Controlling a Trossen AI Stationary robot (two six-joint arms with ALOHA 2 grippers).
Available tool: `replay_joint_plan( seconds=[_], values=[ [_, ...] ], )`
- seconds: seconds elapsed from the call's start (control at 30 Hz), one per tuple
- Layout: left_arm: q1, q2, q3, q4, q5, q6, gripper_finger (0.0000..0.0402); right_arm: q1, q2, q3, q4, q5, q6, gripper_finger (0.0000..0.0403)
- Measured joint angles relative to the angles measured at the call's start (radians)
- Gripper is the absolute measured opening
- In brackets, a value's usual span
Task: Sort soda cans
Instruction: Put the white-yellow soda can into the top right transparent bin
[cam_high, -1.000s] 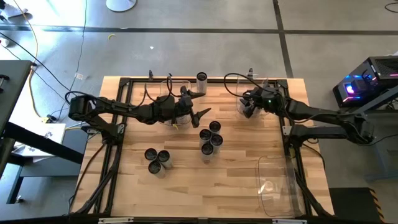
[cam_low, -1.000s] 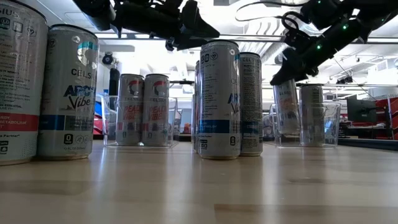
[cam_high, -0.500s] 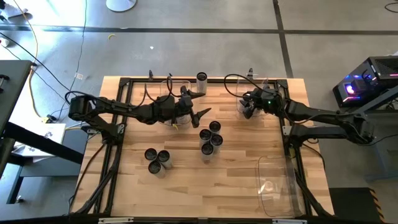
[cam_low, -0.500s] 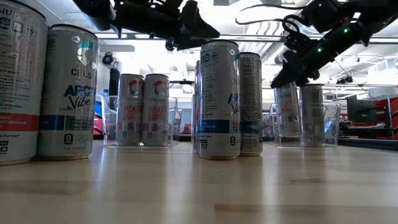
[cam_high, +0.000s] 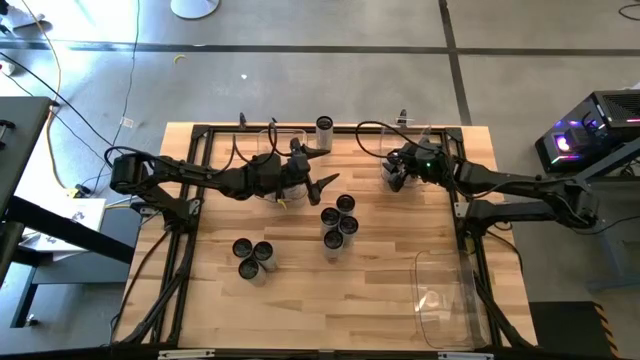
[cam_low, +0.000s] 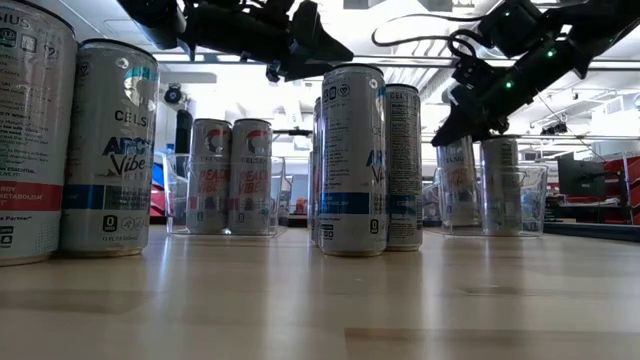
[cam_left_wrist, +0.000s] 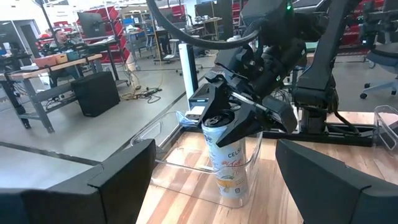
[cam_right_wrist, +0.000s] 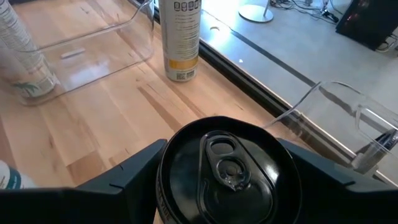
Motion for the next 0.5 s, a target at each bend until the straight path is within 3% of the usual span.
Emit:
replay_joint_plan(
  seconds=[0.5],
  values=[
    [0.0,0.0,0.0,0.0,-0.002,-0.001,0.0328,0.0,0.003,0.0,-0.022,-0.014,0.002,0.0268]
  ],
)
